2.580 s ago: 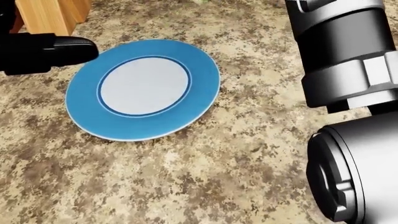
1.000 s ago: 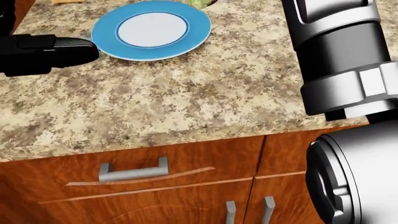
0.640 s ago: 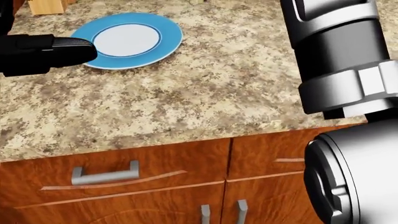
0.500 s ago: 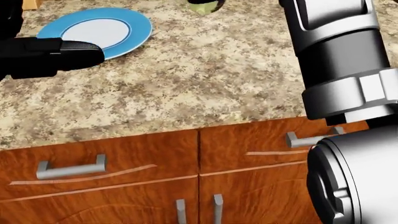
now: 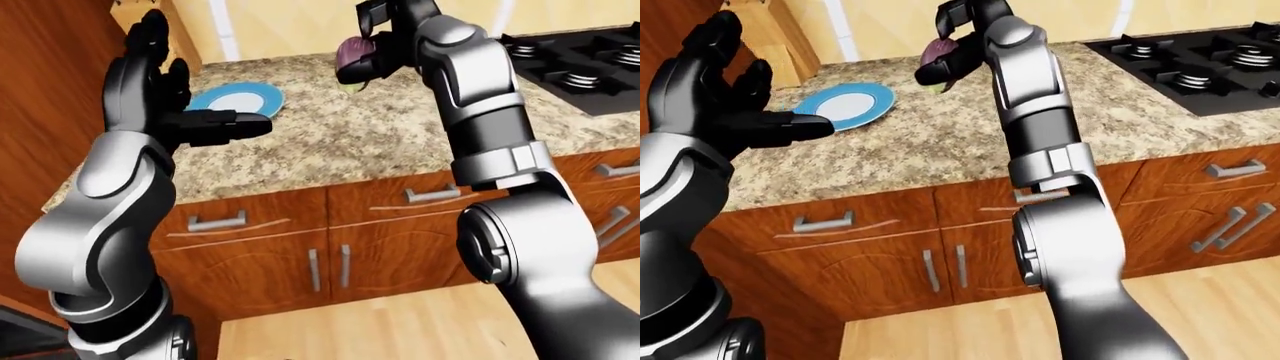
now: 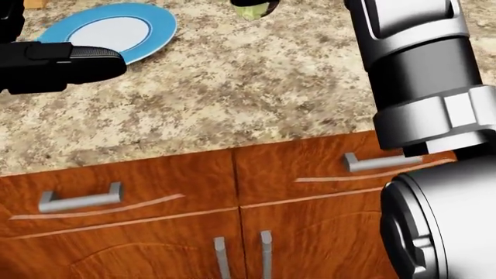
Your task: Place the eggplant on the rack of the oven.
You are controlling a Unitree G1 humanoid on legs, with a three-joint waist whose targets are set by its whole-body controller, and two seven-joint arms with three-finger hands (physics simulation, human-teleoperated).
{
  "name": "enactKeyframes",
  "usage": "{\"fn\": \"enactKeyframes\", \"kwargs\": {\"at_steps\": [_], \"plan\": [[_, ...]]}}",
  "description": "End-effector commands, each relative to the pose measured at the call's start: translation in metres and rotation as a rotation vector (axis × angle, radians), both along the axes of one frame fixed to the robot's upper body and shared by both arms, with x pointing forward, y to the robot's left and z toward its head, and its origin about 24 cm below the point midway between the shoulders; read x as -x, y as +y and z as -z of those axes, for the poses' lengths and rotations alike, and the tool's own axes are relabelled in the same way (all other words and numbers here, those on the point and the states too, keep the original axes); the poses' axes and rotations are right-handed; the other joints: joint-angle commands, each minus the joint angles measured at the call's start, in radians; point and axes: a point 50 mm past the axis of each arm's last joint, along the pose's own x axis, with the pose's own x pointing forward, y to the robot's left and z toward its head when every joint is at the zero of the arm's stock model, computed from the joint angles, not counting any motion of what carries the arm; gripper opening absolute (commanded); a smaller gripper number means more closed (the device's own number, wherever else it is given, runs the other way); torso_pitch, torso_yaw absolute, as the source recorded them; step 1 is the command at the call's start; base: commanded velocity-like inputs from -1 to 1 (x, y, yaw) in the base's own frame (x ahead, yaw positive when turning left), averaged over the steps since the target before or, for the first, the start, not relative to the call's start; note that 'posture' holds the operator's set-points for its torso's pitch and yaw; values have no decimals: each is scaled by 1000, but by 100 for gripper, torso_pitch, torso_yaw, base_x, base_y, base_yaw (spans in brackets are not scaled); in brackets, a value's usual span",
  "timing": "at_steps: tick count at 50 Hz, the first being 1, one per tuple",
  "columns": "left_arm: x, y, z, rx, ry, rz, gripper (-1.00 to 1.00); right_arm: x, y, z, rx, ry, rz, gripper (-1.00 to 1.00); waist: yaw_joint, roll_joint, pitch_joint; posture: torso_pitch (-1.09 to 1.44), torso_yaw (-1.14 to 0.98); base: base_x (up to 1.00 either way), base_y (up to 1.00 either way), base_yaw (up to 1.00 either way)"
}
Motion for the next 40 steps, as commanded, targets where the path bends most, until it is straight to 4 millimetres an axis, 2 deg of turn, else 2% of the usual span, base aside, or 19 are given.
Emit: {"fn": "enactKeyframes", "kwargs": {"at_steps": [1,7,9,10,11,13,16,21,26,27,31,32,33,34,35,36,37,40], "plan": [[5,3,-14,0,-77,-16,100,9,6,-31,-10,-124,-32,-100,6,-5,-33,0,0,-30,0,0],[4,2,-13,0,-74,-15,100,8,5,-30,-10,-123,-31,-100,9,33,-32,0,0,-31,0,0],[4,2,-13,-1,-74,-15,100,8,5,-31,-10,-123,-31,-100,6,67,-28,0,0,-31,0,0],[4,2,-13,-1,-74,-14,100,8,5,-31,-10,-123,-31,-100,4,102,-34,0,0,-30,0,0],[4,2,-12,-1,-73,-14,100,8,5,-31,-10,-123,-30,-100,2,84,-33,0,0,-30,0,0],[5,2,-13,-1,-75,-15,100,9,5,-30,-11,-122,-32,-100,6,95,-39,0,0,-33,-4,0],[5,3,-14,0,-77,-17,100,9,6,-29,-12,-120,-34,-100,9,87,-48,0,0,-34,-4,0],[5,3,-14,0,-77,-17,100,9,6,-29,-14,-118,-33,-100,2,72,-44,0,0,-35,-4,0],[4,3,-14,-1,-76,-17,100,8,7,-27,-18,-117,-33,-100,-3,47,-37,0,0,-35,-4,0],[4,3,-14,-1,-77,-17,100,8,7,-27,-18,-118,-34,-100,-4,38,-39,0,0,-20,0,0],[5,3,-14,0,-78,-17,100,9,8,-27,-24,-118,-38,-100,13,-28,29,0,0,-5,0,0],[5,3,-14,0,-77,-17,100,9,7,-27,-25,-118,-38,-100,20,-66,35,0,0,0,-2,0],[5,3,-14,0,-77,-17,100,9,7,-27,-26,-118,-37,-100,22,-89,16,0,0,0,-12,0],[5,3,-14,0,-78,-16,100,9,7,-27,-26,-118,-38,-100,12,-38,20,0,0,0,-16,0],[5,3,-14,-1,-78,-16,100,9,7,-27,-27,-118,-38,-100,21,-40,-7,0,0,0,-16,0],[5,3,-14,0,-78,-16,100,9,7,-26,-26,-117,-38,-100,18,-37,-21,0,0,0,-17,0],[5,3,-14,-1,-78,-16,100,8,7,-26,-27,-117,-38,-100,19,-30,-23,0,0,0,-21,0],[5,3,-14,-1,-79,-16,100,9,7,-25,-28,-116,-39,-100,17,-1,-8,0,0,0,-25,0]]}}
